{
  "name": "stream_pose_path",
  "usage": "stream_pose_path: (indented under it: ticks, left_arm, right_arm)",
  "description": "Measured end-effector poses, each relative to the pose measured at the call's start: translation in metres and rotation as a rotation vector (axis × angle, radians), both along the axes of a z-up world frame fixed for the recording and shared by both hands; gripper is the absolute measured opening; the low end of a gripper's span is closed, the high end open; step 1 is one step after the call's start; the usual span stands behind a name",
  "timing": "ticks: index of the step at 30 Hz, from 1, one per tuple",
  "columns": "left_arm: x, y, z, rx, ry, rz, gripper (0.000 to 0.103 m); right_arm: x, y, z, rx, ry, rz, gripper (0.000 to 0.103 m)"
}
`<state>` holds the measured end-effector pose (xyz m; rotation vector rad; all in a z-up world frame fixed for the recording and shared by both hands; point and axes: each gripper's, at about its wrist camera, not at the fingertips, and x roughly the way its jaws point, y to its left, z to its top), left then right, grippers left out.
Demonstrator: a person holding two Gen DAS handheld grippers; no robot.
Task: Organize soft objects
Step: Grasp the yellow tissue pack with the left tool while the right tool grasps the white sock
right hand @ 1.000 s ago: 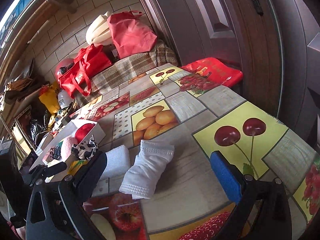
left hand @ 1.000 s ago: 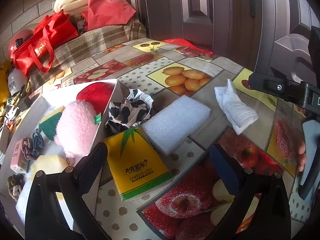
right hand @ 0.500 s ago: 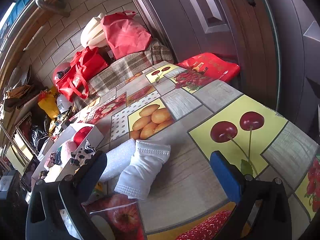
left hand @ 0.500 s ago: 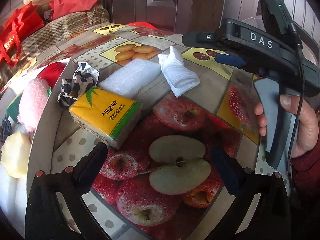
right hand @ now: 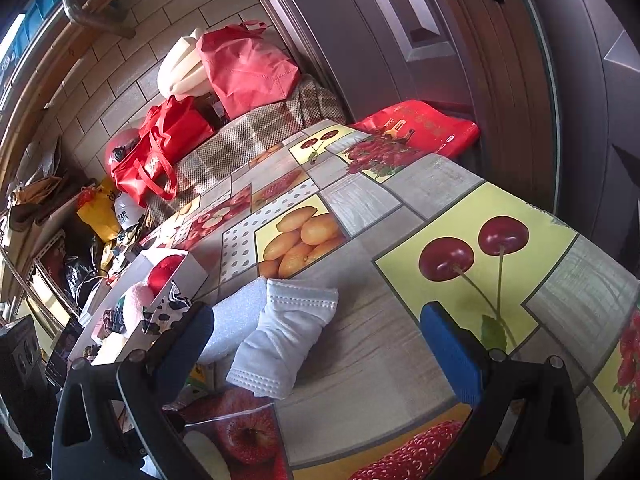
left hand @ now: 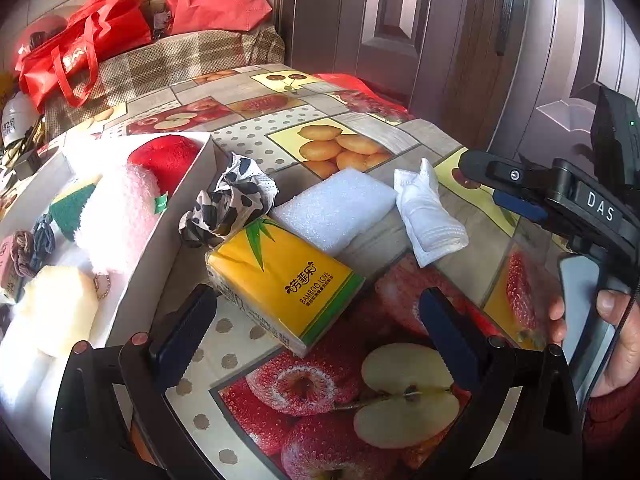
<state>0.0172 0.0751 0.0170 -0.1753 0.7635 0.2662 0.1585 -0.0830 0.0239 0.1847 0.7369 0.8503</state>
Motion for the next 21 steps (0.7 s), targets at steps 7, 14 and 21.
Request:
stream_pose_path:
  ticks: [7, 14, 21]
  left_arm:
    - [0.029, 0.010, -0.011, -0.022, 0.060, 0.002, 0.057]
    - [0.006, 0.007, -0.006, -0.053, 0.020, -0.035, 0.050]
    - [-0.033, 0.005, 0.005, -0.062, -0.072, -0.028, 0.050]
  right_arm:
    - [0.005, -0.005, -0.005, 0.026, 0.041, -0.005, 0.103]
    - [0.006, 0.002, -0.007, 0.002, 0.054, 0.018, 0.103]
    - [-0.008, 0.045, -0.006, -0.176, -0.024, 0.148, 0.103]
